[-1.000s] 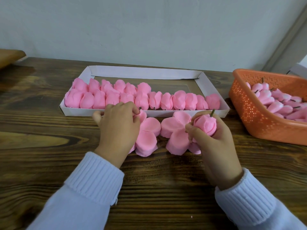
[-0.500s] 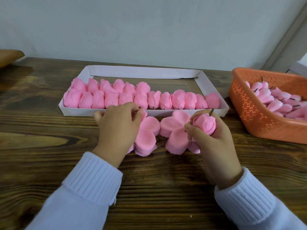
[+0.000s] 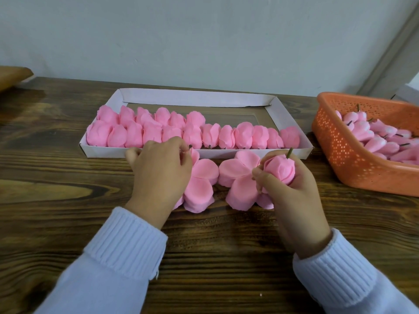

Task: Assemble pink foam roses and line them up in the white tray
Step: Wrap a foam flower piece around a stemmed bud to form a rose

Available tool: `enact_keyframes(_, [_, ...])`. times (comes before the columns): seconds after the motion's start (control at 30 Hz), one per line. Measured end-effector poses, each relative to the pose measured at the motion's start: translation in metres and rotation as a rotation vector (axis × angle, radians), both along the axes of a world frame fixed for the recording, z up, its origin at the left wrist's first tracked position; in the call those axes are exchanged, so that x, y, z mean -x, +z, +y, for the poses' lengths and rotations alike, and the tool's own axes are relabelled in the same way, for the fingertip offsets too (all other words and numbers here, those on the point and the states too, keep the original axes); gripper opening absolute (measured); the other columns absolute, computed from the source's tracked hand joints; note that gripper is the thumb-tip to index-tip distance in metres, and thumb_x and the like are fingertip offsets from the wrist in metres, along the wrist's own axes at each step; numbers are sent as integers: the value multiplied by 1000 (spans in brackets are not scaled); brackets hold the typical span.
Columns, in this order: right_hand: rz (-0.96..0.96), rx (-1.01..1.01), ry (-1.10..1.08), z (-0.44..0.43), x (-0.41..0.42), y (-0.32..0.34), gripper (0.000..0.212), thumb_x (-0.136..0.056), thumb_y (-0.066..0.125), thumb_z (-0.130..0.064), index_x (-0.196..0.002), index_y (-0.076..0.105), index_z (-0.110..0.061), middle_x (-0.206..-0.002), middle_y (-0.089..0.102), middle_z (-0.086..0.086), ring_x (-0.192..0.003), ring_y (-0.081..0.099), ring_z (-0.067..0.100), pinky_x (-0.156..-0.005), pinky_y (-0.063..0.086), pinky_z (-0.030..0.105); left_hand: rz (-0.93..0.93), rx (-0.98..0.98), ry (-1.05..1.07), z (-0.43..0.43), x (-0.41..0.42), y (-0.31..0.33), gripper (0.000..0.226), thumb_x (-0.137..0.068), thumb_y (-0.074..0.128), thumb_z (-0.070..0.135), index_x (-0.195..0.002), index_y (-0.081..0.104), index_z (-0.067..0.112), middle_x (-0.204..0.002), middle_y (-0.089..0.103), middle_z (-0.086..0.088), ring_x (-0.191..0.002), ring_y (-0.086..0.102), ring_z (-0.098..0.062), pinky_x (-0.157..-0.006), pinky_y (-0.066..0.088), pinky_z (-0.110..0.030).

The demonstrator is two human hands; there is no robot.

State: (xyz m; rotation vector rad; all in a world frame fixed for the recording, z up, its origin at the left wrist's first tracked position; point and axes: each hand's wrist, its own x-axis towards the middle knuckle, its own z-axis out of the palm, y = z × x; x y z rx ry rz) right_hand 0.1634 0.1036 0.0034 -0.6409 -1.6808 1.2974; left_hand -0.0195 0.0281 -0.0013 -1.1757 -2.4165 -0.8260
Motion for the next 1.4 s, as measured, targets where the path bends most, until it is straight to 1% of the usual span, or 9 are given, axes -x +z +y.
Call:
enact_keyframes(0.27, [5,19,7,-1,-1,1,16,-73,66,-17,-75,64,-33,-69,62,-9,-66,59,5,-58,48,19,0,27,-6,-1,1,2,7,-91,55,30,-94,60,27,-84,54,9,-87,46,-19,-67,6,-28])
enact_keyframes(0.47, [0,17,5,-1,-1,2,15,-72,66,-17,-74,63,-31,-68,61,-8,-67,58,7,-60,50,21,-5,102,15,-1,-1,0,33,-90,50,54,-86,68,27,-92,45,8,-95,39,-20,-67,5,-29])
enact_keyframes(0.73, [22,33,9,-2,-1,2,16,-73,67,-17,-74,64,-33,-67,62,-10,-65,58,6,-58,48,20,-43,112,30,0,3,-1,22,-92,54,41,-88,68,24,-90,45,6,-88,28,-15,-69,6,-30])
enact_keyframes(0.9, [22,33,10,-2,-1,2,15,-74,67,-16,-75,65,-31,-67,62,-8,-64,58,4,-57,48,19,-31,34,8,-2,6,2,18,-93,55,31,-83,67,21,-86,55,5,-84,38,-15,-70,12,-32])
enact_keyframes(0.97, [21,33,4,-2,-1,2,16,-74,67,-16,-75,65,-31,-68,62,-8,-65,59,5,-57,48,19,-75,-102,-102,-3,7,6,18,-94,54,24,-79,60,16,-78,58,3,-77,50,-21,-78,32,-39])
enact_keyframes(1.03, [17,29,0,-2,-1,1,16,-73,67,-16,-75,65,-32,-68,62,-9,-66,59,5,-59,49,20,-117,-235,-250,-4,4,11,18,-97,49,19,-79,49,15,-68,53,3,-64,52,-24,-70,44,-44])
enact_keyframes(1.2, [18,-31,45,-1,-3,3,16,-71,68,-20,-79,66,-34,-77,67,-11,-75,63,5,-68,49,23,-133,-349,-459,-4,-7,17,19,-99,37,24,-82,39,16,-63,37,11,-57,39,-7,-55,29,-26])
enact_keyframes(1.33, [0,-102,217,-4,-3,4,17,-69,67,-23,-84,66,-31,-116,67,-8,-111,62,12,-89,51,37,-344,-413,-685,-5,-18,20,21,-100,36,28,-80,38,21,-59,34,4,-52,41,-10,-48,31,-18])
enact_keyframes(1.4, [5,-42,345,-5,-2,4,18,-68,69,-20,-84,69,-29,-116,67,-9,-104,65,11,-78,54,32,-441,-408,-746,-5,-24,20,19,-99,38,24,-81,40,20,-59,39,3,-50,44,-6,-47,31,-13])
